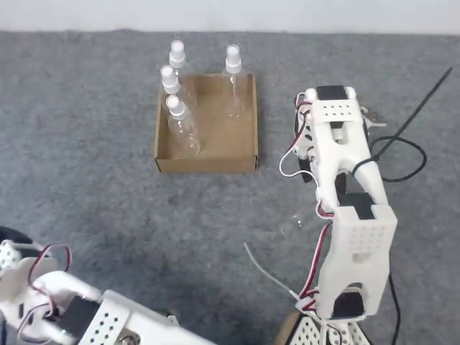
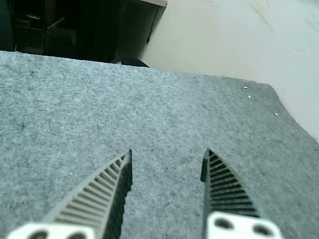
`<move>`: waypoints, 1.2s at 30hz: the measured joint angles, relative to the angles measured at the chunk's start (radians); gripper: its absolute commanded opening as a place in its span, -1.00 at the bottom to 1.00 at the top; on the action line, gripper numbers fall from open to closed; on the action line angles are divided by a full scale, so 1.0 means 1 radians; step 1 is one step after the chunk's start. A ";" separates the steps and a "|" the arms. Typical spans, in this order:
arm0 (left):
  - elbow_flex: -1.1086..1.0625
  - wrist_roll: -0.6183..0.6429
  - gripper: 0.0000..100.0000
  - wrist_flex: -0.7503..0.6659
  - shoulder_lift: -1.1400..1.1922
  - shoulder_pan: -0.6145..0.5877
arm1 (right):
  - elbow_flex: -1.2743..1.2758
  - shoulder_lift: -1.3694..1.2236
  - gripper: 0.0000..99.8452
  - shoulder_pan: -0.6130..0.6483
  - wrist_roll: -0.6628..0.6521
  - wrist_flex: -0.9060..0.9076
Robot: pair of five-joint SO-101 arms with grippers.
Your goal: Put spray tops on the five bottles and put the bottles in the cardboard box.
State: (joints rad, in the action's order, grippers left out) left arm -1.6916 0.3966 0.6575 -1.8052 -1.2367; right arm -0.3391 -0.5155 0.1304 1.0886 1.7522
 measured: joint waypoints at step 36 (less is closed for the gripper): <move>0.000 -0.002 -0.58 0.000 0.000 0.000 | 0.127 0.431 -0.99 -0.141 -0.669 0.000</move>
State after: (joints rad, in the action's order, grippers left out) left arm -1.6916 0.3951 0.6575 -1.8052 -1.2367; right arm -0.2117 -0.0844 -0.0107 0.4196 1.7522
